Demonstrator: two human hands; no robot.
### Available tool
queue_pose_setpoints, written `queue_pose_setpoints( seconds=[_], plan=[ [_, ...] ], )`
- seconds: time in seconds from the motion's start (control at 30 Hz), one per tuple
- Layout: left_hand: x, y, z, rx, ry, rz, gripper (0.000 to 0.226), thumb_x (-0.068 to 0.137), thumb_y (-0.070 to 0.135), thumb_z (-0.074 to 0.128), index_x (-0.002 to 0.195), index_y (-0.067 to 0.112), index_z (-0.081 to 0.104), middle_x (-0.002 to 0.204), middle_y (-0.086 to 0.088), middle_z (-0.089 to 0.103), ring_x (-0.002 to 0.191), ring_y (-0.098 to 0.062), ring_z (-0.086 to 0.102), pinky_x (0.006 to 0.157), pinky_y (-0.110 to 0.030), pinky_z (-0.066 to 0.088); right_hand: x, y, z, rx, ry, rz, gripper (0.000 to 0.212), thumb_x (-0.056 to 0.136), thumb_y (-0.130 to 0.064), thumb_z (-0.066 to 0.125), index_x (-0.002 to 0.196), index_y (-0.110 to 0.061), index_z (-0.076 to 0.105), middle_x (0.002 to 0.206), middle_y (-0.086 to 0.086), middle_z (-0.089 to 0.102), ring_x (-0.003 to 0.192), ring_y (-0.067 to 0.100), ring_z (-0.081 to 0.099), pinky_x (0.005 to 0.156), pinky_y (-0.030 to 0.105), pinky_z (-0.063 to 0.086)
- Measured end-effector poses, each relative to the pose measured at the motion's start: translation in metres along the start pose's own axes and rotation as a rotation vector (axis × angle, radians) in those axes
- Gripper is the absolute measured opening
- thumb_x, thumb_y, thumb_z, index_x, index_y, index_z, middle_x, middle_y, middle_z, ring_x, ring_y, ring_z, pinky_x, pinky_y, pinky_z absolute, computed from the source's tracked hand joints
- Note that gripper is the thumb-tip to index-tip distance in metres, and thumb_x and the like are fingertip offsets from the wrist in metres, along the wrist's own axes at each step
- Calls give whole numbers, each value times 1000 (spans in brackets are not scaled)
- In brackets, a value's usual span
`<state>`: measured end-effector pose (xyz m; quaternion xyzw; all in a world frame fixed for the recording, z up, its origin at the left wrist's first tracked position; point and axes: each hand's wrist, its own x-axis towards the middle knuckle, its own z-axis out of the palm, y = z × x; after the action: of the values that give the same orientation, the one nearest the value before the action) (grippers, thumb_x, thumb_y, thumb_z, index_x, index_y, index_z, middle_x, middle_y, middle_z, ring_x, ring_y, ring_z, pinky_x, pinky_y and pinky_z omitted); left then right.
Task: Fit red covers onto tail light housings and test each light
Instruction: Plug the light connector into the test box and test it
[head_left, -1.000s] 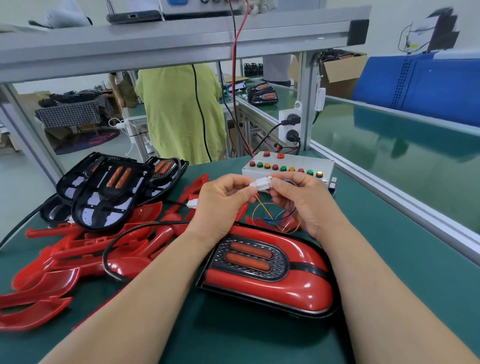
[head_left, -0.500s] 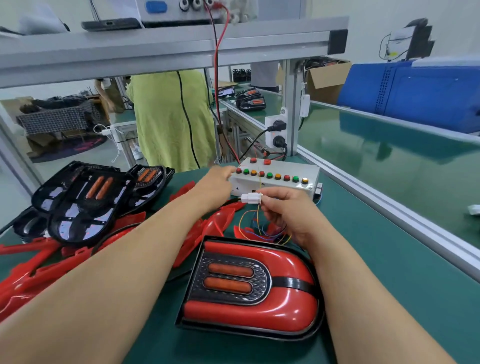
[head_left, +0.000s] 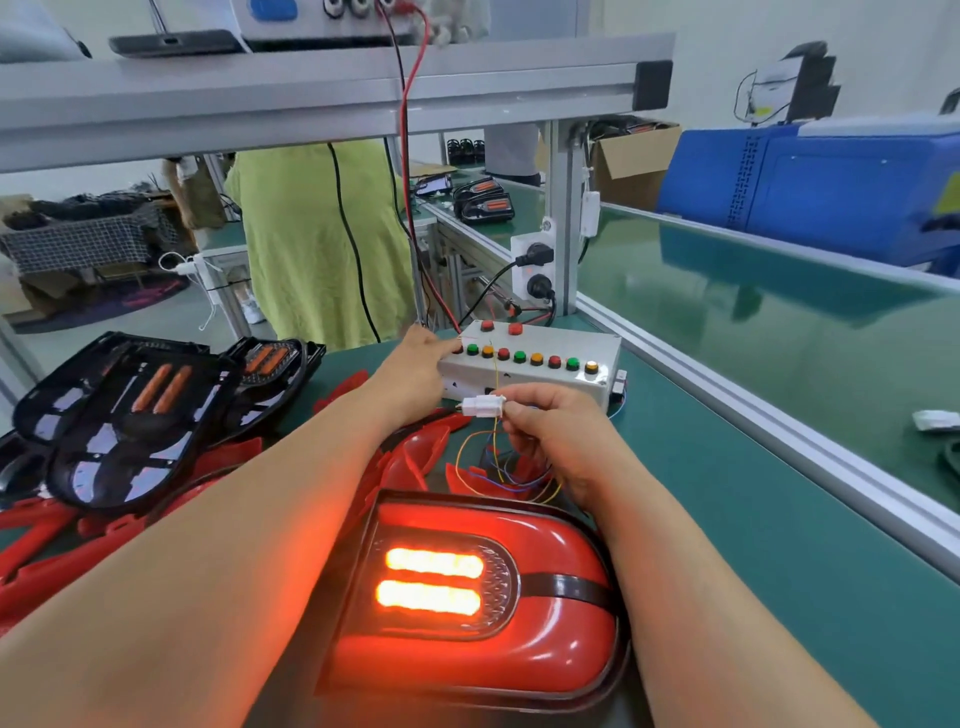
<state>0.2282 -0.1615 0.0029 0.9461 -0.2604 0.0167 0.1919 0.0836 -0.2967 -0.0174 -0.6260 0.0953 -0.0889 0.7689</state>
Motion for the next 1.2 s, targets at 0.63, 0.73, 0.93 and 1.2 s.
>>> queue_pose_setpoints(
  seconds=[0.63, 0.73, 0.93, 1.2],
  plan=[
    [-10, -3, 8, 191, 157, 167, 73, 85, -5, 46, 149, 29, 38, 144, 2, 35, 132, -23, 30, 107, -44, 32, -2, -2, 1, -84, -11, 5, 22, 94, -1, 60, 87, -17, 72, 67, 3, 64, 62, 11, 54, 59, 20, 50],
    [-10, -1, 8, 204, 123, 283, 75, 84, -9, 42, 148, 30, 40, 152, 8, 32, 136, -20, 24, 108, -43, 25, -2, -2, 1, -95, -10, 3, 22, 94, -2, 61, 85, -18, 72, 66, 2, 64, 62, 12, 54, 61, 20, 50],
    [-5, 0, 7, 201, 95, 320, 78, 81, -11, 42, 148, 30, 39, 155, 8, 32, 139, -15, 22, 112, -40, 20, 1, 0, 1, -71, -8, 14, 20, 94, -2, 61, 88, -16, 73, 74, 6, 65, 68, 15, 56, 68, 26, 52],
    [1, 10, -2, 161, 35, 291, 81, 82, -11, 40, 153, 28, 31, 148, 2, 45, 137, -17, 27, 110, -39, 22, 4, 2, -1, -44, -18, 25, 19, 95, -1, 59, 92, -14, 73, 72, 3, 66, 66, 12, 56, 71, 27, 51]
  ],
)
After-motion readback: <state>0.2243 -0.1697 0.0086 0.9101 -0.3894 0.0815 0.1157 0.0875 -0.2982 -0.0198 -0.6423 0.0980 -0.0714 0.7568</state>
